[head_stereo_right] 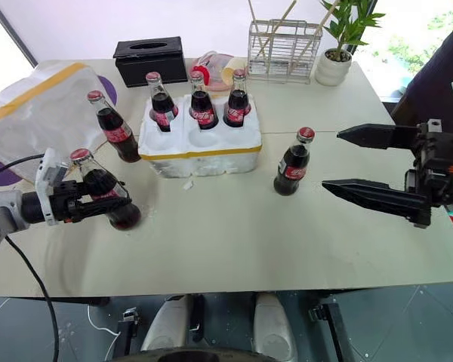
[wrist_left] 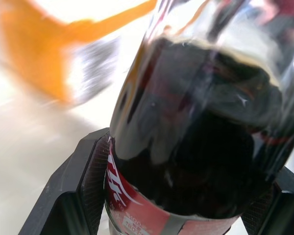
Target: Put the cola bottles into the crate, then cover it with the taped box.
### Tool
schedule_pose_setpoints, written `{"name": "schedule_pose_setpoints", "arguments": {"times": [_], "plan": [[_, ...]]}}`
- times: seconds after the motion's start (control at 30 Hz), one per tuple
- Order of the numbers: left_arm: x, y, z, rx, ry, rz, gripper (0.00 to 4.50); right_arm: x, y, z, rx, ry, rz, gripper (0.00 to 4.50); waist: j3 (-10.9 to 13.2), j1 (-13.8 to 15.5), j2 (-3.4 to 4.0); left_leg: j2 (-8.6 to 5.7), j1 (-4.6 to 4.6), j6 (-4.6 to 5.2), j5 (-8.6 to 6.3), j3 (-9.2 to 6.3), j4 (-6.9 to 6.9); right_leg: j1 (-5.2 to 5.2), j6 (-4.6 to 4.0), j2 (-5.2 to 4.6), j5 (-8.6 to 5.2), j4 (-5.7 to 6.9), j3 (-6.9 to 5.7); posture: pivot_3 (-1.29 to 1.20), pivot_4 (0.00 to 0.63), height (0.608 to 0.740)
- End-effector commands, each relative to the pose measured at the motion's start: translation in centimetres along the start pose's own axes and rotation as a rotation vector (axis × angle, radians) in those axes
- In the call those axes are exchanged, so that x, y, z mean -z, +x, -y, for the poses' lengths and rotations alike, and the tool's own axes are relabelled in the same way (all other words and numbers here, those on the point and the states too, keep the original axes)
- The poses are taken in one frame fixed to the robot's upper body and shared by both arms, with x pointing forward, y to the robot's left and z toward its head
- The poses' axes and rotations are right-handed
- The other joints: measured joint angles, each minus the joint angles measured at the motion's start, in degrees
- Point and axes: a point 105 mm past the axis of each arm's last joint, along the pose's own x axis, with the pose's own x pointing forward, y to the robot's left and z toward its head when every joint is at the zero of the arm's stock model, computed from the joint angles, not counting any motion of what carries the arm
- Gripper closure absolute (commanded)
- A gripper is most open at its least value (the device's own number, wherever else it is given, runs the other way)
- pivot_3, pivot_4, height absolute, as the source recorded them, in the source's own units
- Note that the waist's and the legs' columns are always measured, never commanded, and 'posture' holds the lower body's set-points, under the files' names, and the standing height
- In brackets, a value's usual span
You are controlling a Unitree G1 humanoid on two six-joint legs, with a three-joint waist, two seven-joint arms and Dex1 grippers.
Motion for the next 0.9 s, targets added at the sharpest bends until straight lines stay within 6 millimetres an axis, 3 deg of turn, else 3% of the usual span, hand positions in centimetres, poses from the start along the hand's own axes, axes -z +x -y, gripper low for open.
{"name": "schedule_pose_setpoints", "arguments": {"times": [0.03,0.23,0.43,0.63,0.9], "plan": [[-5.7,1.9,1.4,0.076,0.119,0.135,1.68,-0.5,0.4,-0.2,0.006,-0.04,0.031,0.0,0.0,0.48,-0.02,-0.01,0.0,0.0,0.0,-0.03,0.06,0.05,0.0,0.0,0.0,0.0,0.0,0.0,0.15,0.74],[-9.8,8.0,0.4,0.119,0.151,0.276,1.68,0.4,1.4,0.3,0.056,-0.027,0.07,0.0,-0.03,0.29,-0.1,-0.14,0.02,0.03,0.01,-0.09,0.17,0.28,0.22,0.0,0.11,-0.11,0.03,0.0,0.15,0.74],[-12.2,13.8,-3.5,-0.037,0.234,0.337,1.68,1.1,1.8,0.3,0.083,-0.015,0.091,0.0,0.03,0.22,-0.18,-0.12,0.02,0.05,0.02,-0.18,0.14,0.21,0.36,0.12,0.17,-0.04,0.02,0.0,0.15,0.74],[-13.7,15.3,-4.6,-0.049,0.256,0.349,1.68,1.8,1.8,0.2,0.122,0.005,0.096,0.0,0.04,0.16,-0.2,-0.12,-0.02,0.14,-0.04,-0.16,0.05,0.17,0.45,0.12,0.2,-0.1,0.03,0.0,0.15,0.74],[-11.9,15.2,-4.4,0.018,0.288,0.22,1.68,2.3,1.8,0.7,0.175,0.006,0.098,0.0,0.06,0.17,-0.22,-0.12,-0.05,0.14,-0.04,-0.15,0.03,0.15,0.48,0.11,0.18,-0.1,0.03,0.0,0.15,0.74]]}}
